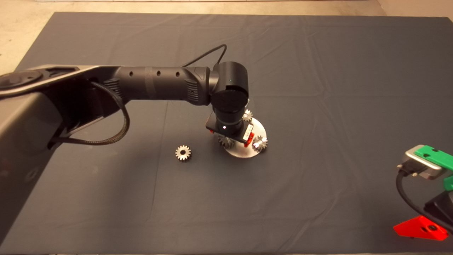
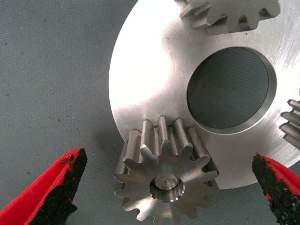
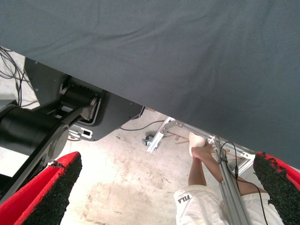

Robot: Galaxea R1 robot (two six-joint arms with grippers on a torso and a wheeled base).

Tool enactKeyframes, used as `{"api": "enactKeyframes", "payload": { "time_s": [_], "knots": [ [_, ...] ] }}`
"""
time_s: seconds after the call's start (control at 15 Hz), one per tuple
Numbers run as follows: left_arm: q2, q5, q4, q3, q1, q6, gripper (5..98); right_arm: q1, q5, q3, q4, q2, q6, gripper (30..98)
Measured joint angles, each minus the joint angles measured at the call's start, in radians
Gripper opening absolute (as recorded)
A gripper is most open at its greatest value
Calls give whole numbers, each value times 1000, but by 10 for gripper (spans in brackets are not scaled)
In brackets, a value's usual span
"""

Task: Remove an incorrectly installed larger gear and replace it with the correct smaller gear

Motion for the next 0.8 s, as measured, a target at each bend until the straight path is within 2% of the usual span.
{"api": "enactKeyframes", "payload": {
  "time_s": [0.2,0.4,0.8],
  "knots": [
    [0,1,0,0,0,5,847,0,0,0,0,0,0,968],
    [0,1,0,-1,0,6,840,0,0,0,0,0,0,968],
    [0,1,-5,-20,0,53,748,0,0,0,0,0,0,968]
  ]
}}
